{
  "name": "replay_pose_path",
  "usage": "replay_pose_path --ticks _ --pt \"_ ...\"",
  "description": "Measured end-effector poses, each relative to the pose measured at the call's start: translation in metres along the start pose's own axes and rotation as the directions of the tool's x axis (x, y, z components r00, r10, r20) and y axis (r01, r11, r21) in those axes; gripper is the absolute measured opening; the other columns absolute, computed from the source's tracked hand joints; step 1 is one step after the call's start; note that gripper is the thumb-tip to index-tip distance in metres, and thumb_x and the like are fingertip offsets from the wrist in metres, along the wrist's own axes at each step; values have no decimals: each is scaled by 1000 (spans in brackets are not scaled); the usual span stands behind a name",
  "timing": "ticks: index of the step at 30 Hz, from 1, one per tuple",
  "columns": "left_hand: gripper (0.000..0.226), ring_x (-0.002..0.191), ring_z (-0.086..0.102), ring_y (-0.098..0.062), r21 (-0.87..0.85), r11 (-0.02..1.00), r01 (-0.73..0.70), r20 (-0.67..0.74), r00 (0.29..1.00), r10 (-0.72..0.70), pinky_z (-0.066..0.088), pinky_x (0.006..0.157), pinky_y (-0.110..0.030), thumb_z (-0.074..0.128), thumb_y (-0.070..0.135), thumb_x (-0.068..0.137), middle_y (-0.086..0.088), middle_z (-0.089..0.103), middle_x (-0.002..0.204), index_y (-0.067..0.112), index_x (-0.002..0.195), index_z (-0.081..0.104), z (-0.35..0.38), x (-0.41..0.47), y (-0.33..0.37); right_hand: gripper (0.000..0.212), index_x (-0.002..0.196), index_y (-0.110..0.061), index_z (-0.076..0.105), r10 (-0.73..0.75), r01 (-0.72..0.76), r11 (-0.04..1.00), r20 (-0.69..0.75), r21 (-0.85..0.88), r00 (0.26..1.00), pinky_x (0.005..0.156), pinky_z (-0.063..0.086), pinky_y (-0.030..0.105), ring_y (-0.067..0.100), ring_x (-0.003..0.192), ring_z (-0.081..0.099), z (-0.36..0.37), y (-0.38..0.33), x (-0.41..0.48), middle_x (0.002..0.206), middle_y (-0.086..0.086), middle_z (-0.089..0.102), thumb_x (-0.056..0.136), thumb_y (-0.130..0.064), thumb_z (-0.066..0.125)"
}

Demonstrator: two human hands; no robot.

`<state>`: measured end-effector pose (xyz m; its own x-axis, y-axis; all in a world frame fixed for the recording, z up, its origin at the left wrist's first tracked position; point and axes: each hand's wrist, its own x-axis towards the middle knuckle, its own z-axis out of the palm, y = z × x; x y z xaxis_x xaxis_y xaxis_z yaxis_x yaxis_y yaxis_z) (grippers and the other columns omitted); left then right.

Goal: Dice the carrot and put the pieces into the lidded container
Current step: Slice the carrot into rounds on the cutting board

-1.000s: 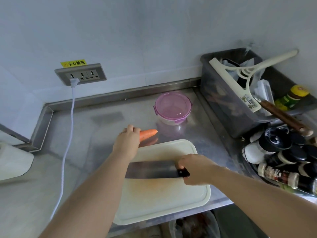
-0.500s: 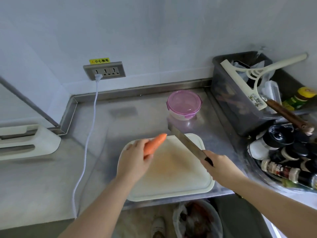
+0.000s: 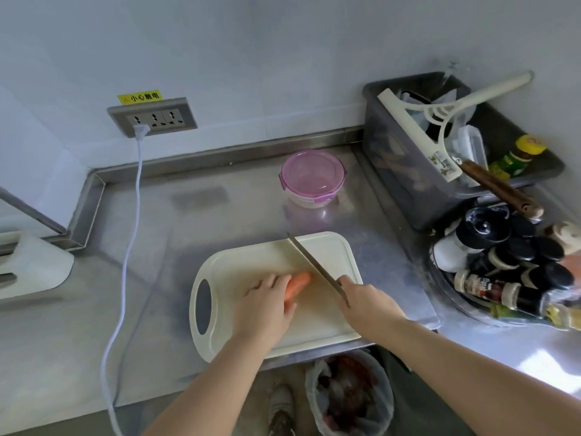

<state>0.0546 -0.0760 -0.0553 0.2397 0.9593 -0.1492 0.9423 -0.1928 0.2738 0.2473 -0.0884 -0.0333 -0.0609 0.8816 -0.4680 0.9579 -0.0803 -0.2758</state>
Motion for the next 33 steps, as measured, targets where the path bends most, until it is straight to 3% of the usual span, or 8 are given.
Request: replay_pose_path --ticks 4,7,16,22,27,33 --pt "44 110 53 -16 -37 999 -16 -21 1000 16 44 86 -27 46 35 96 10 50 127 32 139 38 3 0 0 29 122 -16 45 -6 10 998 -76 57 997 62 51 37 26 71 60 -3 2 -2 83 7 61 103 -26 26" --pt "42 112 52 -15 -43 999 -8 -28 1000 6 44 88 -27 45 35 96 10 51 127 32 138 39 3 1 0 28 124 -18 44 -45 52 997 -138 50 989 50 41 30 21 57 51 -4 4 -11 71 1 55 103 -25 27" --pt "39 109 54 -15 -46 999 0 -28 1000 -1 46 83 -28 46 33 96 12 52 123 34 134 41 3 2 1 28 126 -20 43 -21 26 997 -77 69 997 69 59 38 21 69 64 -2 -4 -21 83 3 63 104 -27 27" --pt "39 106 54 -16 -55 998 3 -14 1000 -4 46 81 -28 46 33 96 10 53 120 33 135 41 4 3 1 28 129 -21 41 -5 7 999 -66 37 998 70 60 37 21 72 66 3 -4 -19 89 4 65 104 -25 30" --pt "38 107 53 -16 -34 999 10 -27 1000 -11 43 79 -26 46 34 96 10 53 121 33 134 41 3 3 3 35 133 -17 36 -14 10 998 -58 -55 998 71 60 35 20 74 67 8 -6 -15 95 4 66 99 -12 44" --pt "43 107 55 -15 -32 999 -3 -27 1000 2 44 82 -25 47 34 96 10 52 126 31 138 40 2 3 4 37 135 -15 33 -27 24 995 -27 -100 999 69 54 30 20 67 53 11 -10 -7 95 6 60 100 -8 41"
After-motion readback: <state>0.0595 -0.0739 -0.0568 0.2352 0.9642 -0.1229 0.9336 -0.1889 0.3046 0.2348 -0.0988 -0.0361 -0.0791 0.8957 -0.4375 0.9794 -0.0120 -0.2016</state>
